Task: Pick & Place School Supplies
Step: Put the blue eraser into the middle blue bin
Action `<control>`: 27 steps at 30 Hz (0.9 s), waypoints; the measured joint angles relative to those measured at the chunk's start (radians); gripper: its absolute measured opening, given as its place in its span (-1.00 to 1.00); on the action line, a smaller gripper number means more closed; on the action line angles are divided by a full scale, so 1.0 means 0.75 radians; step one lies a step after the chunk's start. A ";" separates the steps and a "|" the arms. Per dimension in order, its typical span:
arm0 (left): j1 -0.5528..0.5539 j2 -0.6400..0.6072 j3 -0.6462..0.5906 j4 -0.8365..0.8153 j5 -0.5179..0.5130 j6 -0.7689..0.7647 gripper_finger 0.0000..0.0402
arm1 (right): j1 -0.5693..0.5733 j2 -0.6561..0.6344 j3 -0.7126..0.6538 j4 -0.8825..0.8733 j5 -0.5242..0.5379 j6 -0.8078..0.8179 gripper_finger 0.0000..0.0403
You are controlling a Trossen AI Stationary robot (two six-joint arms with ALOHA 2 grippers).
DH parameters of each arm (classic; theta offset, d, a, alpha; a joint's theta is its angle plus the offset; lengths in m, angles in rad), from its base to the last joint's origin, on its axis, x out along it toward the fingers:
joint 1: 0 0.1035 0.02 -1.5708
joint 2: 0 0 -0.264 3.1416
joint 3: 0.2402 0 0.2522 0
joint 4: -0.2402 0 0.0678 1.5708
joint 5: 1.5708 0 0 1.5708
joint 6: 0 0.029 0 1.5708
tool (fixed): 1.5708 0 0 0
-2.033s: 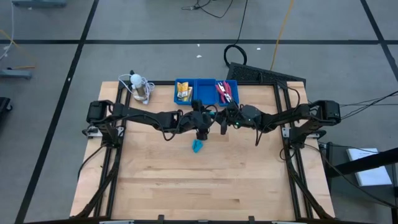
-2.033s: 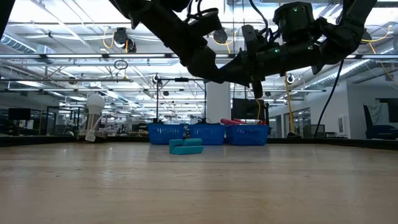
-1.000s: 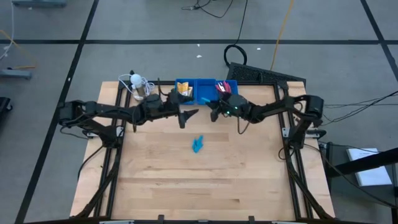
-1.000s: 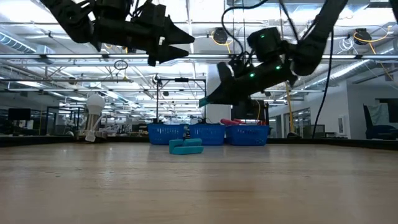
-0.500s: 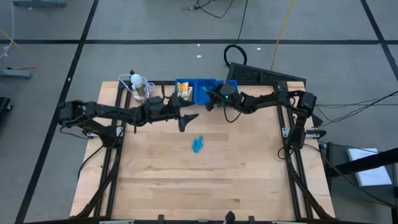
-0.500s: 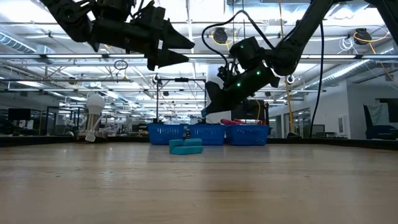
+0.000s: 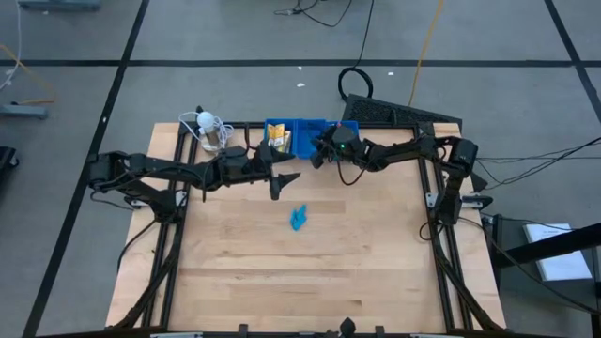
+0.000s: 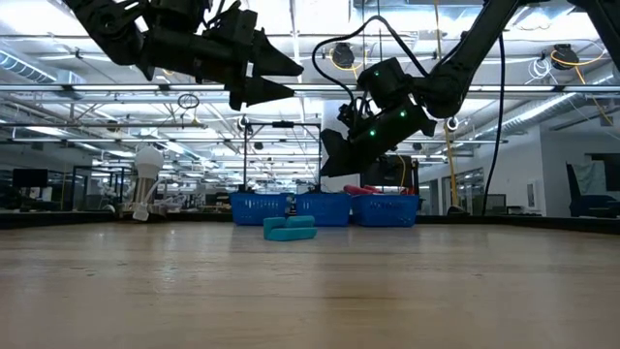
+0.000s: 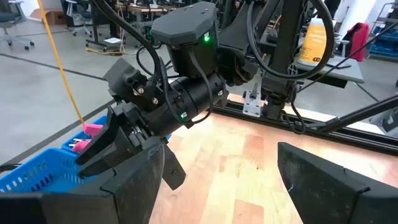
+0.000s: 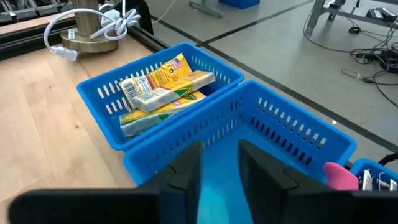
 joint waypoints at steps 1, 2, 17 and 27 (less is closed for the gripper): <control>0.000 0.000 0.000 0.000 0.000 0.000 0.55 | 0.000 0.000 0.000 0.000 0.000 -0.008 -0.48; 0.000 0.000 0.000 0.001 0.000 0.000 0.54 | 0.000 0.000 0.000 0.000 0.000 -0.018 -0.43; -0.034 0.000 0.000 -0.215 0.001 -0.010 0.50 | 0.116 -0.351 -0.001 -0.302 -0.560 -0.056 -0.05; -0.190 0.023 0.000 -0.613 -0.006 -0.237 0.50 | 0.275 -0.461 -0.060 -0.523 -0.556 -0.055 -0.07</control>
